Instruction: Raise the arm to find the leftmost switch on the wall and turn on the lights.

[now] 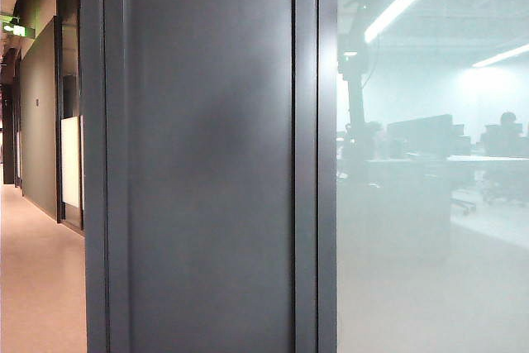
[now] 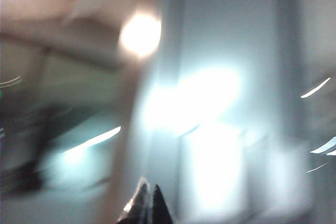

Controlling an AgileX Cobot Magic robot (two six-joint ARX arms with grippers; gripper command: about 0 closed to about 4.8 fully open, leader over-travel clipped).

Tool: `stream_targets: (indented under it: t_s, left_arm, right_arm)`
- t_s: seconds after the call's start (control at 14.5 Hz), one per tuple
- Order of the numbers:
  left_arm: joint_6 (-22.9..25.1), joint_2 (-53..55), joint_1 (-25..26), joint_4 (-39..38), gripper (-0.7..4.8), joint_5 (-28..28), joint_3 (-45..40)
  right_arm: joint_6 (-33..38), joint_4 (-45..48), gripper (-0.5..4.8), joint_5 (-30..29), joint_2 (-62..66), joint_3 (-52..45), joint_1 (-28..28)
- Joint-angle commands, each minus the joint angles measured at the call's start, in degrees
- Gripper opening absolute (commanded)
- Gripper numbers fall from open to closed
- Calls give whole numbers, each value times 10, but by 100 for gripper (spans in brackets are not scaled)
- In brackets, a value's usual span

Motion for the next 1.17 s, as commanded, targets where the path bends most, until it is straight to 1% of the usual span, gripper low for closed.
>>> stream_targets:
  t_s: [0.07,0.14,0.21,0.28,0.34,0.41,0.48,0.62,0.69,0.89,1.03,1.17]
  left_arm:
    - [-63,46,-26,7,-6,96,68]
    - [-74,83,-43,-19,-6,146,120]
    - [-77,118,-55,-61,-6,182,169]
    - [-87,160,-56,-131,-6,218,235]
    - [-87,186,-56,-164,-6,232,271]
    - [-87,205,-56,-191,-6,232,301]
    - [-87,213,-56,-200,-6,230,314]
    - [-82,214,-56,-200,-6,219,314]
    - [-70,216,-56,-203,-6,219,314]
    - [-33,222,-56,-244,-6,215,314]
    - [-5,231,-56,-248,-6,209,314]
    - [-5,234,-56,-252,-6,179,314]
  right_arm:
    - [2,8,-1,-1,-1,2,0]
    - [3,8,-1,-1,-2,2,0]
    - [3,8,-1,-1,-2,2,0]
    - [3,8,-1,-5,-2,2,0]
    - [3,8,-1,-5,-2,2,0]
    - [3,8,-1,-5,-2,2,0]
    - [3,8,-1,-5,-2,2,0]
    - [3,8,-1,-5,-2,2,0]
    - [3,7,-1,-5,-2,2,0]
    - [3,8,-1,-5,-2,2,0]
    - [3,8,-1,-5,-2,2,0]
    - [3,8,0,-5,-2,2,0]
